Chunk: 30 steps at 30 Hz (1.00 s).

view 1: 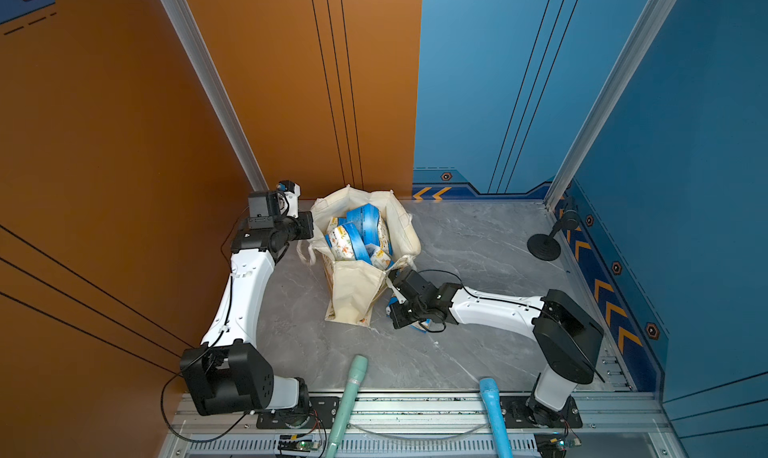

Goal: Put tissues into the canvas bag
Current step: Pick up the pack of facial tissues from the center of the board.

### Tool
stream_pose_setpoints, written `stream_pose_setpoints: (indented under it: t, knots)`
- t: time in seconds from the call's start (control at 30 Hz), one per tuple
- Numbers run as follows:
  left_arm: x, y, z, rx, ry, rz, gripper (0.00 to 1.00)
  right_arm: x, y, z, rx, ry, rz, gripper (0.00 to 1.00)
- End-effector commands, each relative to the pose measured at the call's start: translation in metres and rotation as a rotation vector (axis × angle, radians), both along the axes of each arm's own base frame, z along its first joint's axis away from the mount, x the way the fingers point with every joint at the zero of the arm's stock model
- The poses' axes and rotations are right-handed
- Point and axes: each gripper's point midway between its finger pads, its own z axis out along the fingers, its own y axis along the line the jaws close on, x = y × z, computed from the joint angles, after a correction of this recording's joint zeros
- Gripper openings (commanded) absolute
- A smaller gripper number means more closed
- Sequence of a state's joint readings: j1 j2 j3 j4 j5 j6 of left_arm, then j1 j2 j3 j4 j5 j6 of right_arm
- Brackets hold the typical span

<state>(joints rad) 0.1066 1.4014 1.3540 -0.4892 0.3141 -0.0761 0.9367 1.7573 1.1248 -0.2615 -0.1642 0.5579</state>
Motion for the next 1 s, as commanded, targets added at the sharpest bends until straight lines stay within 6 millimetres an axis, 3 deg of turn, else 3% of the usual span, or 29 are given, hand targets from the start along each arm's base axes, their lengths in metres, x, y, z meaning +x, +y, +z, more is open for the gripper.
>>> stream_pose_setpoints:
  t: [0.0, 0.3, 0.53, 0.67, 0.8, 0.87, 0.97]
  knots:
    - [-0.004, 0.0, -0.017, -0.007, 0.053, -0.002, 0.0, 0.026, -0.018, -0.002, -0.019, -0.003, -0.115, 0.03]
    - [-0.004, 0.001, -0.018, -0.007, 0.057, 0.0, 0.0, 0.059, -0.072, -0.001, -0.059, -0.037, -0.308, 0.03]
    - [-0.004, 0.0, -0.018, -0.008, 0.057, -0.002, 0.0, 0.068, -0.11, 0.003, -0.093, -0.056, -0.381, 0.04]
    - [-0.003, 0.0, -0.019, -0.008, 0.058, -0.002, 0.0, 0.066, -0.118, 0.015, -0.1, -0.088, -0.379, 0.04]
    - [-0.004, 0.001, -0.019, -0.009, 0.058, 0.0, 0.0, 0.063, -0.123, 0.042, -0.067, -0.141, -0.375, 0.05]
    - [-0.004, 0.001, -0.019, -0.009, 0.059, 0.0, 0.0, 0.069, -0.139, 0.056, -0.066, -0.176, -0.413, 0.15]
    - [-0.004, 0.0, -0.019, -0.011, 0.059, -0.003, 0.0, 0.068, -0.157, 0.07, -0.083, -0.218, -0.438, 0.41]
